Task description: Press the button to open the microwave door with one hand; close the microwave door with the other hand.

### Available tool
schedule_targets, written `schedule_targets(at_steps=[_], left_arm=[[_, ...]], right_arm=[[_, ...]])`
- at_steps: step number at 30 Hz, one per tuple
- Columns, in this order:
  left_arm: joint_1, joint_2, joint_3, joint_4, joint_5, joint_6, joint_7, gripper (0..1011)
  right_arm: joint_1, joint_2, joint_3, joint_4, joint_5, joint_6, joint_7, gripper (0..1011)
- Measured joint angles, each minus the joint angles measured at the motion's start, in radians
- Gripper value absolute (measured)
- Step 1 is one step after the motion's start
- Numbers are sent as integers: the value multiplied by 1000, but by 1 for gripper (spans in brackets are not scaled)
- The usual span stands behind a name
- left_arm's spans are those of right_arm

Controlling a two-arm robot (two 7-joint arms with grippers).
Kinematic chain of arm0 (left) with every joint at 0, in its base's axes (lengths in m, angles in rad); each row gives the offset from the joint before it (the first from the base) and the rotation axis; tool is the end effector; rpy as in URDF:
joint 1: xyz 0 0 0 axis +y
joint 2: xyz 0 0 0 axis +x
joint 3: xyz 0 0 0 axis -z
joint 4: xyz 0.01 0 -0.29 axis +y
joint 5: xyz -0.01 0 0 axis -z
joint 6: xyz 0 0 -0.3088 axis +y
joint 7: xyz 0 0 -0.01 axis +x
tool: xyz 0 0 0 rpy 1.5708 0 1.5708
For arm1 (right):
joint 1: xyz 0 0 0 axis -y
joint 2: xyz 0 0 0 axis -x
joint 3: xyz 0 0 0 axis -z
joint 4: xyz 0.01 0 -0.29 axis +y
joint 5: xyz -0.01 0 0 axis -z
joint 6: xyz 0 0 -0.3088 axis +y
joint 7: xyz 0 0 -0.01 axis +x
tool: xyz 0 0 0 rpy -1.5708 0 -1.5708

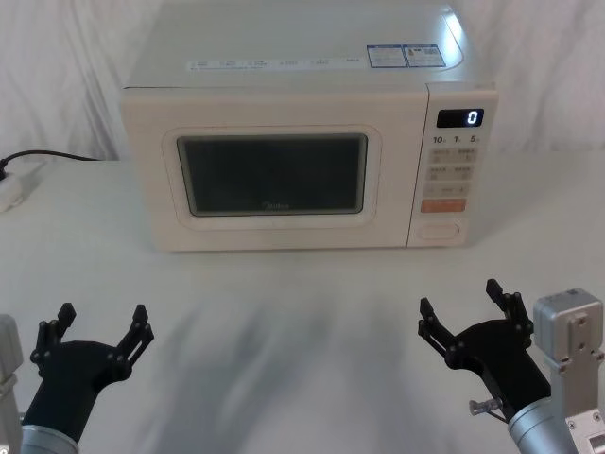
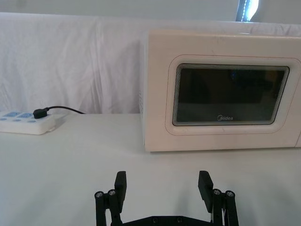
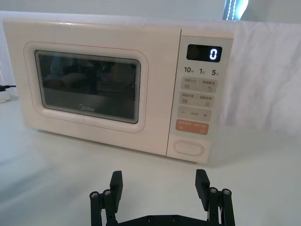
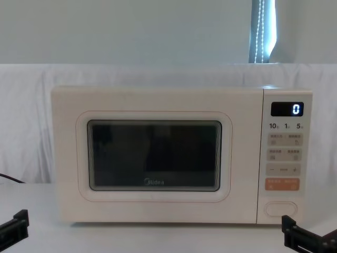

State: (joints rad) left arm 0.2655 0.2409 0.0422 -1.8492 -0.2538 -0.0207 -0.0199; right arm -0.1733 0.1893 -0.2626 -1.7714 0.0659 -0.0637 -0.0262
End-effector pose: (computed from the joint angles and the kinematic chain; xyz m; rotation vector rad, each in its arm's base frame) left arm 0.2529 0.0375 -0.2853 -0.0380 0.0142 1.4460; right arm 0.2658 0.0383 -0.2976 -0.0032 -0.0888 -1.3019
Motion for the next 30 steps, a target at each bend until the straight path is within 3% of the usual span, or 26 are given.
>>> schedule_targets(at_steps=[30], left_arm=[[0,0,0,0,0,0,0,1001]], right_arm=[[0,0,0,0,0,0,0,1002]])
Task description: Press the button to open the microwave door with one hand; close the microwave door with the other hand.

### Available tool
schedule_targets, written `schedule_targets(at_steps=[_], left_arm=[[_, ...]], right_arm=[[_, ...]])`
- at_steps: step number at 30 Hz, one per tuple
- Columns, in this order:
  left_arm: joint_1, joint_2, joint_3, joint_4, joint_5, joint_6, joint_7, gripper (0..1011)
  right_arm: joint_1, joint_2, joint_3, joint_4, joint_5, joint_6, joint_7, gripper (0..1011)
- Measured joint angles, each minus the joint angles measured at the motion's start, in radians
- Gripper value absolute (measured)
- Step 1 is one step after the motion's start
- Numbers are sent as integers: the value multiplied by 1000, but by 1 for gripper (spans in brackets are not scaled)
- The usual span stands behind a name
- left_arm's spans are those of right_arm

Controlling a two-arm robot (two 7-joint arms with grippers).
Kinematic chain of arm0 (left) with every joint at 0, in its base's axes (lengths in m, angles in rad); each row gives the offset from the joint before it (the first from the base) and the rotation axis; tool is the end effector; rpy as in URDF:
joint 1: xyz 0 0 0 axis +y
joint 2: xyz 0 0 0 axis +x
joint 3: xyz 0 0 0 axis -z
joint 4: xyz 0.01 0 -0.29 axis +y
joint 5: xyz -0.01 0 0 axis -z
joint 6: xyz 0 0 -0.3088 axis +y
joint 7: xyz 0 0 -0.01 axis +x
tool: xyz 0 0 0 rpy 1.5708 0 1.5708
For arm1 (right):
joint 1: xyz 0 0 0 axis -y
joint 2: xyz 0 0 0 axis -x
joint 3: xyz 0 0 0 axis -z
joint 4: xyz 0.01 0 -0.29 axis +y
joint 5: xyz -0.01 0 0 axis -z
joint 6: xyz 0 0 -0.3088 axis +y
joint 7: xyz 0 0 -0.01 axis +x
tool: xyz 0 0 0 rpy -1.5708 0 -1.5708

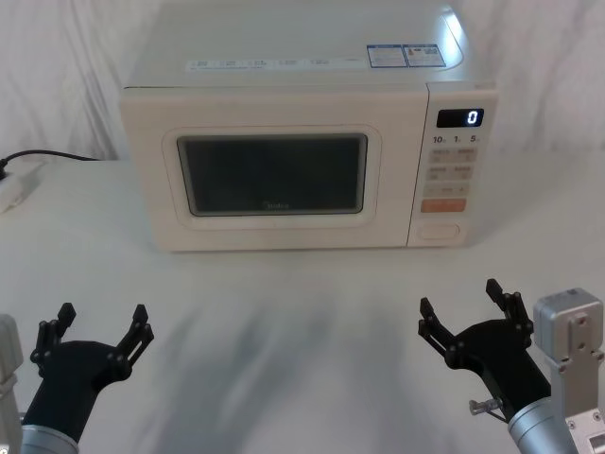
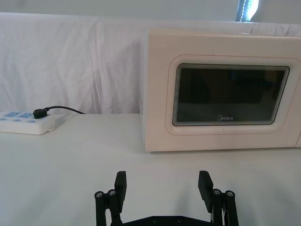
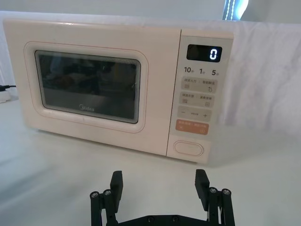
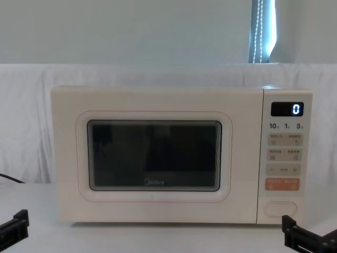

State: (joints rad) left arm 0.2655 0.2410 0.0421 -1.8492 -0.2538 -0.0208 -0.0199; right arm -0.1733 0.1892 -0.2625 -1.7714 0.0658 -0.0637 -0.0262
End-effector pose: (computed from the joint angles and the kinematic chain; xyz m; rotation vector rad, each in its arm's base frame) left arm 0.2530 0.0376 -0.2852 -0.0380 0.0140 1.4460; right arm 0.2658 0.0383 -0.2976 -0.0031 -0.0889 -1.3020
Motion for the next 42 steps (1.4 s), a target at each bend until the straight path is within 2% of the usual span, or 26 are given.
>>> schedule_targets(at_steps=[4,9,18,19,22,24,26,27,29,31,32,33,36,42], left_arm=[[0,0,0,0,0,0,0,1001],[0,0,0,0,0,0,0,1001],[0,0,0,0,0,0,0,1001],[0,0,0,0,0,0,0,1001],[0,0,0,0,0,0,0,1001],[0,0,0,0,0,0,0,1001],[0,0,0,0,0,0,0,1001],[0,0,0,0,0,0,0,1001],[0,0,0,0,0,0,0,1001],[0,0,0,0,0,0,0,1001],[0,0,0,0,0,0,0,1001],[0,0,0,0,0,0,0,1001],[0,0,0,0,0,0,0,1001],[0,0,0,0,0,0,0,1001]], right_arm=[[0,0,0,0,0,0,0,946],[0,0,0,0,0,0,0,819],[0,0,0,0,0,0,0,550],[0,0,0,0,0,0,0,493],[0,0,0,0,0,0,0,438],[0,0,0,0,0,0,0,352],[0,0,0,0,0,0,0,311],[0,0,0,0,0,0,0,252],[0,0,0,0,0,0,0,216],[0,0,0,0,0,0,0,125],[0,0,0,0,0,0,0,125],[0,0,0,0,0,0,0,70],[0,0,0,0,0,0,0,0],[0,0,0,0,0,0,0,0]])
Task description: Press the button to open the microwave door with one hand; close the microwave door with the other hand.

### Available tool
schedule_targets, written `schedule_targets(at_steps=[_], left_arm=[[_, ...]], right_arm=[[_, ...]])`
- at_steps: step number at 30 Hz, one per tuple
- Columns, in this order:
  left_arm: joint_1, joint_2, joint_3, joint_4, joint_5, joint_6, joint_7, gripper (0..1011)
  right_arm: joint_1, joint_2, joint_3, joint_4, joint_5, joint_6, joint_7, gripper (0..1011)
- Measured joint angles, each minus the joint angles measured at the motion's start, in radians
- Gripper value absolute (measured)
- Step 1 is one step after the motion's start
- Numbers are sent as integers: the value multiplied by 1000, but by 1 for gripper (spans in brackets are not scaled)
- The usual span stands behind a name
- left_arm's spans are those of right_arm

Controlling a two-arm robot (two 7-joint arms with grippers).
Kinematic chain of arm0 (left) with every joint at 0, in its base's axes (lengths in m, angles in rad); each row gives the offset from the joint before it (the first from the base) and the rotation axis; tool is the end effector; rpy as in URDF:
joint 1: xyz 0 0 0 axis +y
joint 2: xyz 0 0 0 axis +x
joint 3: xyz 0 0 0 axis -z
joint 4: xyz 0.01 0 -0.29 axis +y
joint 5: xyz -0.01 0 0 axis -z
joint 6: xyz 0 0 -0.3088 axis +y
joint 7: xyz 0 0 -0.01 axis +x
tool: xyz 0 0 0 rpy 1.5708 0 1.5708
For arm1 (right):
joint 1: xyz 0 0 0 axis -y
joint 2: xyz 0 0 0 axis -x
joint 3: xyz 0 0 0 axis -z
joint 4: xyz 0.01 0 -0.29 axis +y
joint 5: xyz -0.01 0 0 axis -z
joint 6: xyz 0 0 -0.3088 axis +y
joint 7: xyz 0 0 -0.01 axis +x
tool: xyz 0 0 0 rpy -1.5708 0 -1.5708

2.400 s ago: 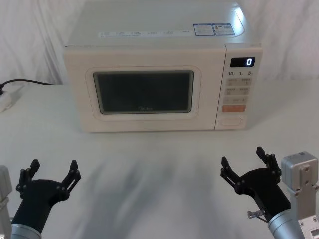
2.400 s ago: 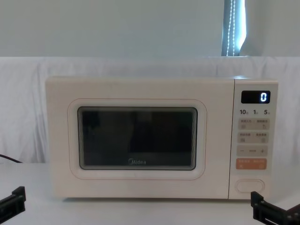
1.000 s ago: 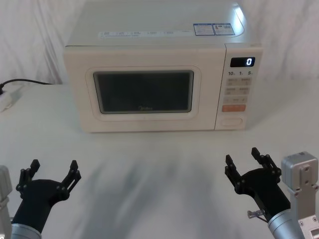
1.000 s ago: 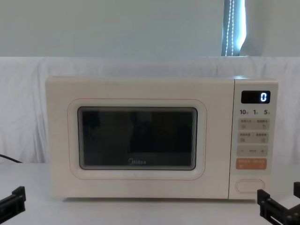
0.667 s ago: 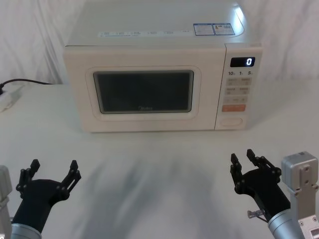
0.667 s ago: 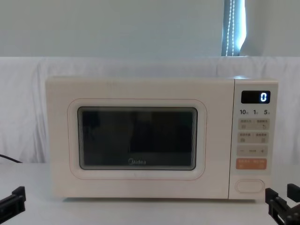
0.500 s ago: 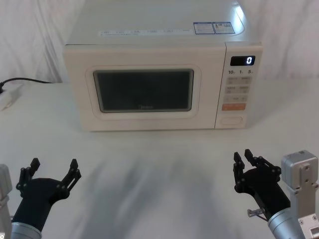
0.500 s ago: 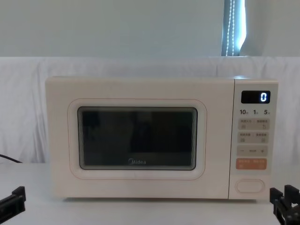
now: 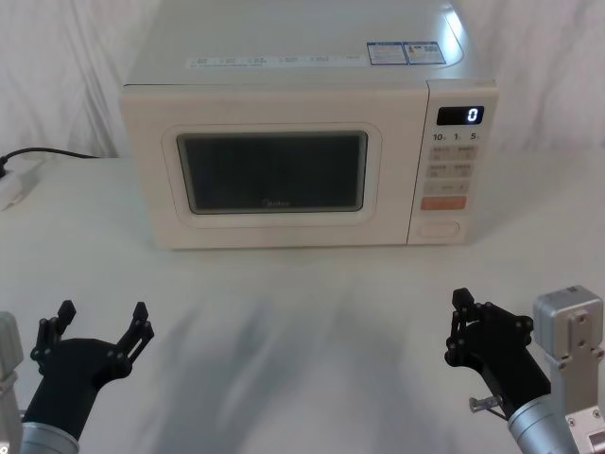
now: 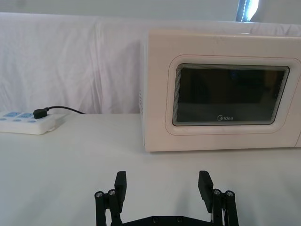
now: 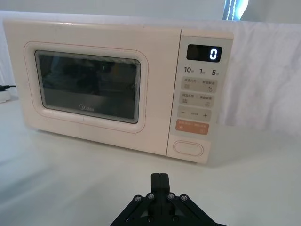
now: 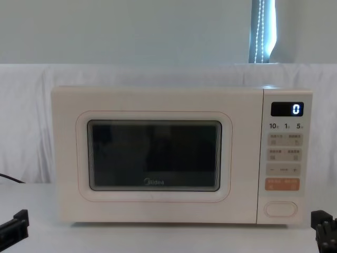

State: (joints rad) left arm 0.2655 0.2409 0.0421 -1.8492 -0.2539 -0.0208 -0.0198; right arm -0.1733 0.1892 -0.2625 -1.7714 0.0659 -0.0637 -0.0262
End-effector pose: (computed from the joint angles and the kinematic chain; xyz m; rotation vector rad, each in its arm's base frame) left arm 0.2530 0.0375 -0.2853 -0.0381 0.0142 1.4462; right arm 0.2658 0.0383 -0.2976 -0.0031 -0.0888 -1.3020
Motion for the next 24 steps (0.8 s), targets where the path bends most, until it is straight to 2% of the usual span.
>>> schedule_targets(at_steps=[6,13,24], left_arm=[[0,0,0,0,0,0,0,1001],[0,0,0,0,0,0,0,1001],[0,0,0,0,0,0,0,1001]], right_arm=[[3,-8,7,4,2,-2,10,0],[34,-35,32,40,24,1,46,0],[129,-63,58,143,10,36,90,0]])
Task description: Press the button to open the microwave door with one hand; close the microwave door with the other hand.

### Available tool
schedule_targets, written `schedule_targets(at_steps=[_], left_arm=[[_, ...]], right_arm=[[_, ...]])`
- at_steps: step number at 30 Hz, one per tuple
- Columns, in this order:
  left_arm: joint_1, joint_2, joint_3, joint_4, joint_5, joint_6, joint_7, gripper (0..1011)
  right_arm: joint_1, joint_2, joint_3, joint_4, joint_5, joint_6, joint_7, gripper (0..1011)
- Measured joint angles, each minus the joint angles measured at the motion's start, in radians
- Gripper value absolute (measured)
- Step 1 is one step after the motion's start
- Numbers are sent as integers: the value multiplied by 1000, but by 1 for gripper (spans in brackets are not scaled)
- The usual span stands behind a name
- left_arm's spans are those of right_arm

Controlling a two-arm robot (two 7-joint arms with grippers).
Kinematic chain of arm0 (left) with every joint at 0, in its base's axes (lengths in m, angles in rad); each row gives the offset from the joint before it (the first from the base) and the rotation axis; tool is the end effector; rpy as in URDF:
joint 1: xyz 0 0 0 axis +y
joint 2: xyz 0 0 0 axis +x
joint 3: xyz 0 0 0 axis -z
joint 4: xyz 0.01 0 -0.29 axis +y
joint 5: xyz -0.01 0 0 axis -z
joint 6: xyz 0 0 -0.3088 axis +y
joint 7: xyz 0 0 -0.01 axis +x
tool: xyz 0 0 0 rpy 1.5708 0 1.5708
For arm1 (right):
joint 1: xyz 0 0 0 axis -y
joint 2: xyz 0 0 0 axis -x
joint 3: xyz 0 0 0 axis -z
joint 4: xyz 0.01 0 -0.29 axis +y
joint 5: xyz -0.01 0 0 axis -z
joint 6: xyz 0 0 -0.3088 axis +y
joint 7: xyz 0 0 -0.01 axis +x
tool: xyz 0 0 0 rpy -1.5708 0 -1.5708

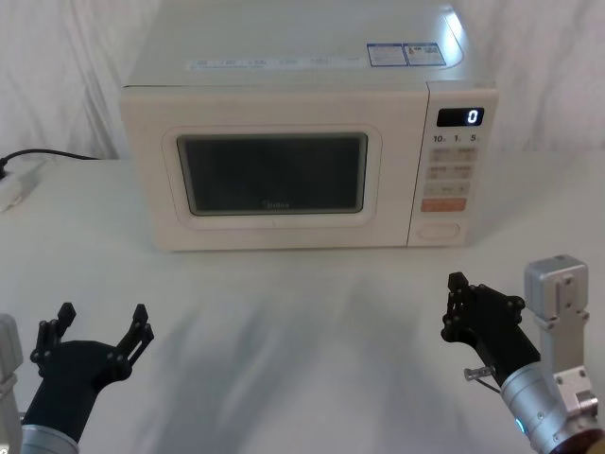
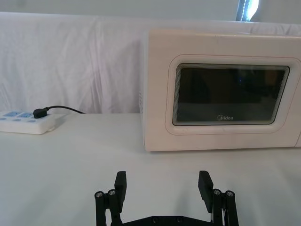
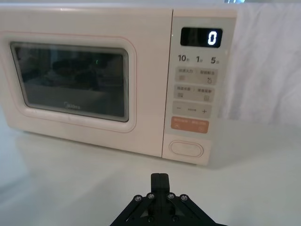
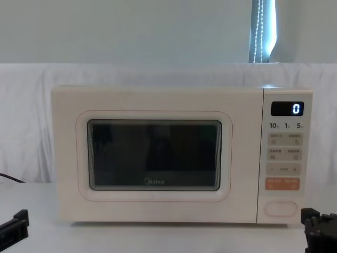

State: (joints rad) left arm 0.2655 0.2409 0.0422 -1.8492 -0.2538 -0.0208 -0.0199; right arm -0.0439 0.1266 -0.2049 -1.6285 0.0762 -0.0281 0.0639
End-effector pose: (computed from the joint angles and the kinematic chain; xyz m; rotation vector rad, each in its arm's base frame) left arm 0.2529 0.0375 -0.2853 -0.0381 0.0141 1.4460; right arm 0.3090 0.0308 -0.3014 -0.0135 -0.0431 -1.2956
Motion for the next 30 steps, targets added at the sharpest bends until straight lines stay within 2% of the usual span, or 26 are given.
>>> schedule_targets(at_steps=[13,24,30], left_arm=[[0,0,0,0,0,0,0,1001],[0,0,0,0,0,0,0,1001],[0,0,0,0,0,0,0,1001]], right_arm=[[118,-39,36,149,-10,-14,29,0],[233,-65,57,318,-21,-48,37,0],[278,-72,67,387,-20,-62,43,0]])
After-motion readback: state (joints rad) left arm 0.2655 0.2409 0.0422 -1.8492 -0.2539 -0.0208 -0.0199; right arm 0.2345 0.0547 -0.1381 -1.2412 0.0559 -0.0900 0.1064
